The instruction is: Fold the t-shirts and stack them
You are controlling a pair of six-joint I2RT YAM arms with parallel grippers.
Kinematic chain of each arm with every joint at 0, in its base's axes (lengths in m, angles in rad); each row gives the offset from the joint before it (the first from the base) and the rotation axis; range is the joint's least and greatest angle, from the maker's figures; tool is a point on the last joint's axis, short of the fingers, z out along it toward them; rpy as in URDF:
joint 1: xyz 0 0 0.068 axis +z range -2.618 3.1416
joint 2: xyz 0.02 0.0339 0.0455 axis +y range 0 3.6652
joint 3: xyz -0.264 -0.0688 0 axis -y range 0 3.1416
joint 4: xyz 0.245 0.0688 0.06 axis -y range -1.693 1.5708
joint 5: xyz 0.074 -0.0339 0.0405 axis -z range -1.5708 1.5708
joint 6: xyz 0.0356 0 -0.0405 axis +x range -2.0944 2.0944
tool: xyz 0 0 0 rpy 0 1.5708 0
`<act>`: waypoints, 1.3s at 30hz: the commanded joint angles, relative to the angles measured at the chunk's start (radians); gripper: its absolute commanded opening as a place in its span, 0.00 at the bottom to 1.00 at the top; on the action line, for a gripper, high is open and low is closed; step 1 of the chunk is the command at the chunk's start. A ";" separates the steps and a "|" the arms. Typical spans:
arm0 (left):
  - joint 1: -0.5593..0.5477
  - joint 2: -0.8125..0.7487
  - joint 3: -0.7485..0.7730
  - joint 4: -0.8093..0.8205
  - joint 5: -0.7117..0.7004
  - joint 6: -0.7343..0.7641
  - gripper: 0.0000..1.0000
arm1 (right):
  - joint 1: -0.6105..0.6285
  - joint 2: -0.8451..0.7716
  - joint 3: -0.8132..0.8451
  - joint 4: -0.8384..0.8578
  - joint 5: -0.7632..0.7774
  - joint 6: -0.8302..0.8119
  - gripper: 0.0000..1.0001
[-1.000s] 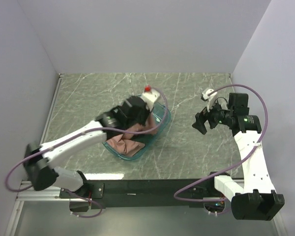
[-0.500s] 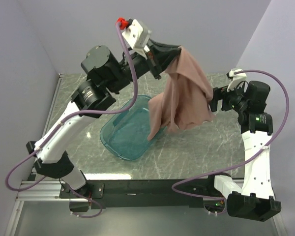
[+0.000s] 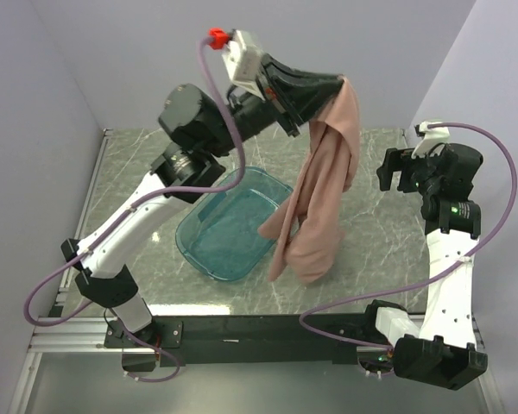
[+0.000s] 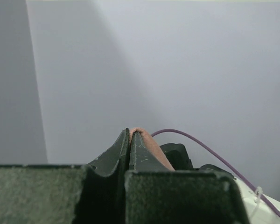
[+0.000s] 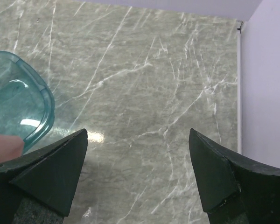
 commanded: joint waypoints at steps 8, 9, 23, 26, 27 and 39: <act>-0.005 -0.049 -0.463 0.177 0.120 -0.197 0.00 | -0.023 -0.003 -0.053 0.062 -0.017 0.004 0.95; -0.005 -0.050 -0.507 0.184 0.088 -0.191 0.00 | -0.023 -0.002 -0.058 0.063 -0.021 0.003 0.95; 0.020 -0.099 -0.919 -0.134 -0.498 -0.052 0.83 | -0.023 0.023 -0.186 -0.082 -0.342 -0.215 1.00; 0.150 -0.122 -0.943 -0.275 -0.506 -0.126 0.81 | -0.022 0.026 -0.217 -0.098 -0.428 -0.252 0.99; 0.192 -0.127 -0.954 -0.302 -0.491 -0.144 0.79 | -0.022 0.027 -0.225 -0.102 -0.463 -0.269 0.99; 0.484 -0.043 -1.003 -0.486 -0.559 0.022 0.74 | 0.036 0.027 -0.308 -0.078 -0.503 -0.309 0.98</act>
